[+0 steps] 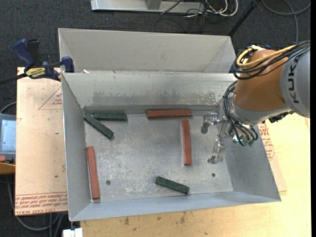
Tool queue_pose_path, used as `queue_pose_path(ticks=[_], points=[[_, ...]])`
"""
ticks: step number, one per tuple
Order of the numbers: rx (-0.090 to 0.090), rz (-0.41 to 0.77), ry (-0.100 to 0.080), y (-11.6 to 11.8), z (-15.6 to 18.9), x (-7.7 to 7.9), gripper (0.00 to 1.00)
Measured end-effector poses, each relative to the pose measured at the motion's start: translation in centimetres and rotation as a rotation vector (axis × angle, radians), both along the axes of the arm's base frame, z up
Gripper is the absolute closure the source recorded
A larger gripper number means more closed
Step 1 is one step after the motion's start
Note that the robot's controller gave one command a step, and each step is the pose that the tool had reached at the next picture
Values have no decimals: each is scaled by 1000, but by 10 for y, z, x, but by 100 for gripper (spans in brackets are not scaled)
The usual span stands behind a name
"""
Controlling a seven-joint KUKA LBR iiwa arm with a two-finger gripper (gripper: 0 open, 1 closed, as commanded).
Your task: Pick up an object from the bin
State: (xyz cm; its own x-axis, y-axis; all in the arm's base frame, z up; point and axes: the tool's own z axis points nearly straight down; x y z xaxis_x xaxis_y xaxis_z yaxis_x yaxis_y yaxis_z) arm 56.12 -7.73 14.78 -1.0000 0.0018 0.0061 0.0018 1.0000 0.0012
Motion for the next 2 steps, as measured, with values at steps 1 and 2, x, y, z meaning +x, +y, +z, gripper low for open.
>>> queue_pose_path(ticks=[1, 2], points=[[2, 551, -11, 33, -78, 49, 0], [0, 673, -13, 23, -46, 70, 0]])
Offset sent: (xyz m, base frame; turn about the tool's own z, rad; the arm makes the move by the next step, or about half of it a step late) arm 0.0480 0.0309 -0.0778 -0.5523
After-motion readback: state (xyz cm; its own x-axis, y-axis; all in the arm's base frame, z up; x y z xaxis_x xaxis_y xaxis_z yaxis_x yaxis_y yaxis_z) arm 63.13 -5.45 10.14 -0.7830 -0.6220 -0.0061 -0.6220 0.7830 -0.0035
